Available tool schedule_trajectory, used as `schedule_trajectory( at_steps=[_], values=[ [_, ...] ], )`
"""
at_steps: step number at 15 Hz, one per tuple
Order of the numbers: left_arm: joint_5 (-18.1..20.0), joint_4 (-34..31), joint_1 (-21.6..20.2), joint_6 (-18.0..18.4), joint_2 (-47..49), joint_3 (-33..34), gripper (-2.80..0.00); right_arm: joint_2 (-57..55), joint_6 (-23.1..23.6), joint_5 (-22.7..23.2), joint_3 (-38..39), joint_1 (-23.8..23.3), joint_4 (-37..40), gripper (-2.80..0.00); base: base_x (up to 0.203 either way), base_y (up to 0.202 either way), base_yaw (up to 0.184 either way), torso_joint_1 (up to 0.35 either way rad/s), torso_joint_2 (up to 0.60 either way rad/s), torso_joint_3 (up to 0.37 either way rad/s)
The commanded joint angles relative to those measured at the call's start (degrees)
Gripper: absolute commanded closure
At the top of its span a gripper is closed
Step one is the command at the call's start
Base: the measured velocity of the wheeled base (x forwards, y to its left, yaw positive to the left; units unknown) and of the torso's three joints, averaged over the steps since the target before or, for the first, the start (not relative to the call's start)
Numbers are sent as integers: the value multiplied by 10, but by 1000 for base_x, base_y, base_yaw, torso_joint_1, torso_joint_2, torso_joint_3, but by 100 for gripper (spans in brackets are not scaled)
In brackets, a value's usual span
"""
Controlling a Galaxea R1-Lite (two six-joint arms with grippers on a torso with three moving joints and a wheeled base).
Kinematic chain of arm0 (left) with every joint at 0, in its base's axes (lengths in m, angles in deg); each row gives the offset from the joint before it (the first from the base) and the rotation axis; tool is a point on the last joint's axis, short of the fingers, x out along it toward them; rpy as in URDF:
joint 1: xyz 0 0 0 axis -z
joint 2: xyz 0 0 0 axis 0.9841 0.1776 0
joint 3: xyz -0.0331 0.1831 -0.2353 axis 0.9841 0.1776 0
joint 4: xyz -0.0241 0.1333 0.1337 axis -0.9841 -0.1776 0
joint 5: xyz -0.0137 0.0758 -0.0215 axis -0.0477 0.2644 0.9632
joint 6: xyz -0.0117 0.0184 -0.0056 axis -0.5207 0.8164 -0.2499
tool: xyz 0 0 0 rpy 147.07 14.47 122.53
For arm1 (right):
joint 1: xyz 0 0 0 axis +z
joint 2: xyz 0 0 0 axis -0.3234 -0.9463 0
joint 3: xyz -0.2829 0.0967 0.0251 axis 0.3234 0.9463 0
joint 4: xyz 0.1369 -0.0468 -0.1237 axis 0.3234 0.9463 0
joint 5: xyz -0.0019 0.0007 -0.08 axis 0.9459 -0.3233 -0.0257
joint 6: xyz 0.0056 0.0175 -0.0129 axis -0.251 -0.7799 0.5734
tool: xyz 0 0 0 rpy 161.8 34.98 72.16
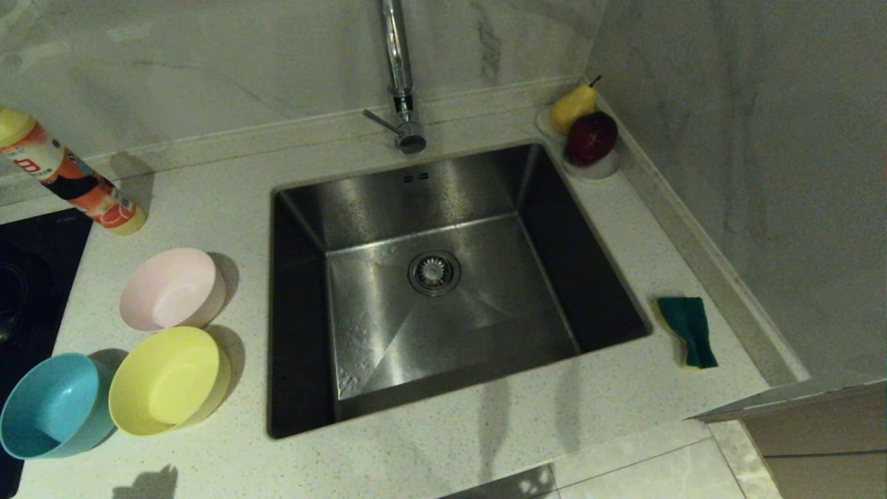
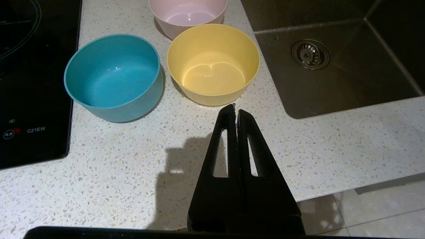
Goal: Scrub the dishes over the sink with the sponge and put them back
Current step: Grab the dish soap
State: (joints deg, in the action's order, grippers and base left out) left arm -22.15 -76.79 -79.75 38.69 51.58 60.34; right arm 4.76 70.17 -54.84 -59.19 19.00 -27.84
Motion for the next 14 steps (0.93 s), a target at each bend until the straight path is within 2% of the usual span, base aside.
schedule_trajectory(
  at_steps=[1,14],
  values=[
    [0,1,0,0,1,23,0,0,0,0,0,0,0,0,0,0,0,0,0,0],
    [0,0,0,1,1,23,0,0,0,0,0,0,0,0,0,0,0,0,0,0]
  ],
)
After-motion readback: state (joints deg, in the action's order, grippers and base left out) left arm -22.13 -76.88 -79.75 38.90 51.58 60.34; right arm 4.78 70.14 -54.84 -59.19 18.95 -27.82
